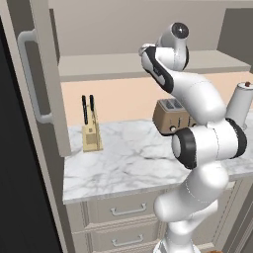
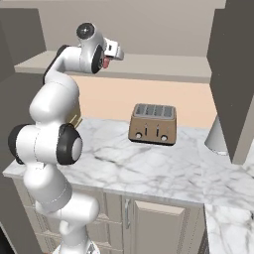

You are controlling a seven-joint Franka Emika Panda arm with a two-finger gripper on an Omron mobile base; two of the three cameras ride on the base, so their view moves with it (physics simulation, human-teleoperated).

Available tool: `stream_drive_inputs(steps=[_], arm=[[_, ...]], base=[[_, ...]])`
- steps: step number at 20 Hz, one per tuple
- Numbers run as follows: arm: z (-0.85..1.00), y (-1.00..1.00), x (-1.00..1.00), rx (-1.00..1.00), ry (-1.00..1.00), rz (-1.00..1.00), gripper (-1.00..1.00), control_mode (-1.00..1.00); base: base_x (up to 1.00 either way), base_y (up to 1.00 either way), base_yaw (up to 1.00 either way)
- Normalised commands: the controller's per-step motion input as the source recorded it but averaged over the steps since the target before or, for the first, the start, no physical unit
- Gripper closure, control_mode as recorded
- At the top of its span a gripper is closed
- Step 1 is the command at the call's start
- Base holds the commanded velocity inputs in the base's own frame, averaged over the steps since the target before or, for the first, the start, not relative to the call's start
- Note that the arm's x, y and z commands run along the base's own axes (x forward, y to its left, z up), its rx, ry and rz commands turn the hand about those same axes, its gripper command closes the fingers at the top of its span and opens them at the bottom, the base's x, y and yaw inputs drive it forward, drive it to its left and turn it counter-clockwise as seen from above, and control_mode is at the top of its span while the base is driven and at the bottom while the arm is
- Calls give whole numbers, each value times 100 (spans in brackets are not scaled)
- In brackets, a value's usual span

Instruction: Pick up the bar soap and dish brush from the sink, and place them back in the cabinet, and close the cabinet doors.

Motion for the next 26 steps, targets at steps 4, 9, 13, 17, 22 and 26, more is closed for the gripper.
stream_drive_inputs(steps=[4, 9, 13, 17, 22, 26], arm=[[0, 0, 0, 0, -2, 0, -100, -100], [-1, 0, -1, 0, -9, 0, -100, -100], [-6, 0, -16, 0, -13, 0, -100, -100], [-1, -1, -38, 0, -13, 0, -100, -100], [0, -4, -75, 0, -11, 0, -100, -100], [3, -3, -88, 0, -7, 0, -100, -100]], base=[[0, 0, 0], [0, 0, 0], [0, 0, 0], [0, 0, 0], [0, 0, 0], [0, 0, 0]])
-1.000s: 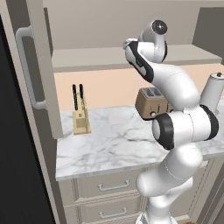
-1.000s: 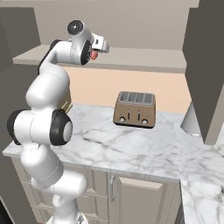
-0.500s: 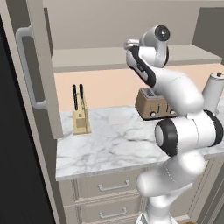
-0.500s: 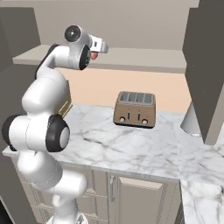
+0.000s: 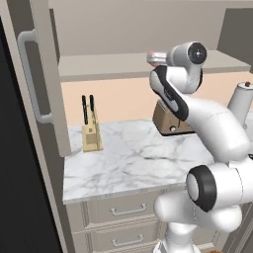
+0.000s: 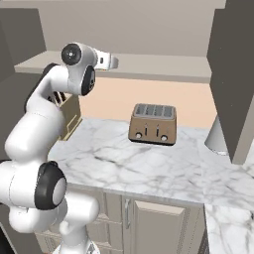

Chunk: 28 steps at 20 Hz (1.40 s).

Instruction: Pick up the bar soap and dish brush from the sink, and place them back in the cabinet, and close the cabinet doors.

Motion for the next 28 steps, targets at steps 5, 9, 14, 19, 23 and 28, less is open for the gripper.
stream_drive_inputs(steps=[5, 9, 14, 19, 23, 28], arm=[[13, -7, -94, 0, -2, 0, -100, -100], [11, -14, -100, 0, 0, 0, -100, -100], [22, -8, -93, 0, 0, 0, -100, -100], [23, 0, -80, 0, 6, -1, -100, -100], [14, 0, -92, 0, 17, -3, -100, -100], [8, 0, -100, 0, 21, -5, -100, -100]], base=[[0, 0, 0], [0, 0, 0], [0, 0, 0], [0, 0, 0], [0, 0, 0], [0, 0, 0]])
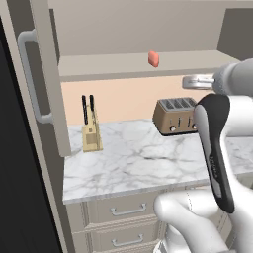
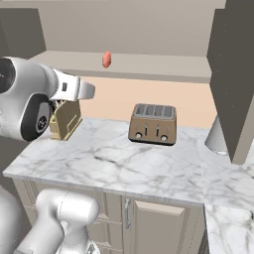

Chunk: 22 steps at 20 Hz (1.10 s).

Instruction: Pick up the bar soap and dish brush from the sink, and place them back in the cabinet, and close the cabinet doors.

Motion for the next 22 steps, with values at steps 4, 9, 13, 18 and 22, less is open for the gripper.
stream_drive_inputs(steps=[4, 9, 13, 18, 22], arm=[[1, 2, -72, 0, 19, -1, -100, -100], [0, 11, -31, 0, 14, 0, -100, -100], [0, 19, -3, 0, 8, 9, -100, -100], [-5, 7, 0, 0, 4, 10, -100, -100], [-14, 0, -21, 0, 0, 4, -100, -100]], base=[[0, 0, 0], [0, 0, 0], [0, 0, 0], [0, 0, 0], [0, 0, 0]])
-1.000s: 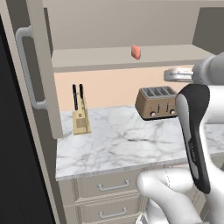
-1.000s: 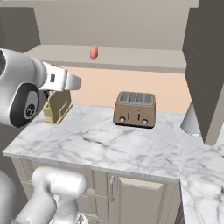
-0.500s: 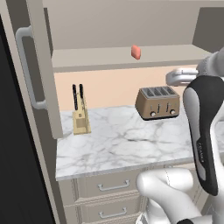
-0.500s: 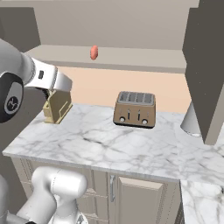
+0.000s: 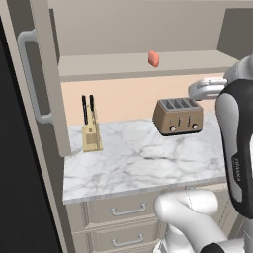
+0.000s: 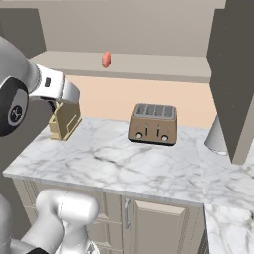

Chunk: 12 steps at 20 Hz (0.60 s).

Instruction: Pick up the bar soap and dish brush from the sink, and place them back in the cabinet, and close the cabinet doors.

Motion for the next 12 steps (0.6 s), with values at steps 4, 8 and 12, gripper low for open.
stream_drive_inputs(steps=[4, 8, 12], arm=[[-2, -1, -32, 0, 0, 0, -100, -100], [0, -6, -38, 0, 0, -5, -100, -100], [0, -1, -34, 0, 0, -10, -100, -100]], base=[[0, 0, 0], [0, 0, 0], [0, 0, 0]])
